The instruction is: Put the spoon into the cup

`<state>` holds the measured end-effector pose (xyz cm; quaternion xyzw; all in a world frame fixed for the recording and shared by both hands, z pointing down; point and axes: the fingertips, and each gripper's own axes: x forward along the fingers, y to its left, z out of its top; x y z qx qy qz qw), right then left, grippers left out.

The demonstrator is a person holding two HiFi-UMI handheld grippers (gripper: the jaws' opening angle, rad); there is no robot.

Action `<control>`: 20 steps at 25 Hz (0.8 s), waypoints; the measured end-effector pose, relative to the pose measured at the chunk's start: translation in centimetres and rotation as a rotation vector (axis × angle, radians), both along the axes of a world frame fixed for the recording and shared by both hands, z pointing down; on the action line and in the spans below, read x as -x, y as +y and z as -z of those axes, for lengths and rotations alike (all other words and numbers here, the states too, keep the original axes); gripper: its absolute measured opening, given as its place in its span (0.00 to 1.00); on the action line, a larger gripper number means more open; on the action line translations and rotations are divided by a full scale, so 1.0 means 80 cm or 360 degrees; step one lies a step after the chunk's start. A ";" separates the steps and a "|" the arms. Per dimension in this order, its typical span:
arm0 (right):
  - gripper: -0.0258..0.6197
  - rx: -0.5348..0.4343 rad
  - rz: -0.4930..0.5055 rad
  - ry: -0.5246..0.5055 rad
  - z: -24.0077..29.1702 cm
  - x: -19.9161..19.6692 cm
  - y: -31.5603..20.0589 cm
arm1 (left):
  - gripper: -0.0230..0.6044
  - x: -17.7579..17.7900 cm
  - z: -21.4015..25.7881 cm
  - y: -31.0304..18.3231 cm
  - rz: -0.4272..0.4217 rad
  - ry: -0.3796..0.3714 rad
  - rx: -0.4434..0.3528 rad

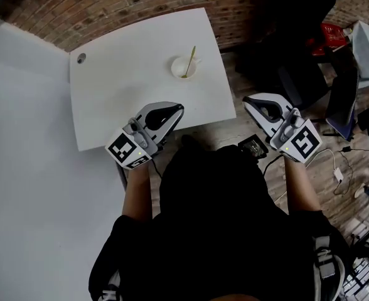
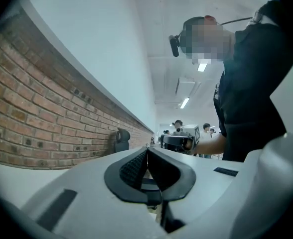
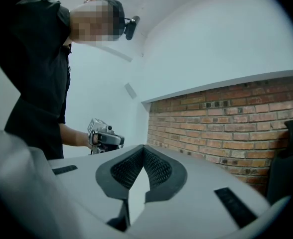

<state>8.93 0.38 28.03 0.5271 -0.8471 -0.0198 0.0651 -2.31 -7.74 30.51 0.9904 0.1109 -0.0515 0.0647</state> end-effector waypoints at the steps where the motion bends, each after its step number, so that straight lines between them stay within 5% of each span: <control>1: 0.05 0.0002 0.0024 -0.0021 -0.002 0.004 0.008 | 0.06 0.003 0.000 0.009 0.0023 -0.0015 0.0001; 10: 0.05 0.0037 0.0141 -0.0294 -0.049 0.045 0.118 | 0.06 0.023 -0.057 0.165 0.0065 -0.0207 0.0172; 20: 0.05 0.0049 0.0286 -0.0340 -0.070 0.090 0.200 | 0.06 0.054 -0.061 0.264 0.0045 -0.0294 0.0144</control>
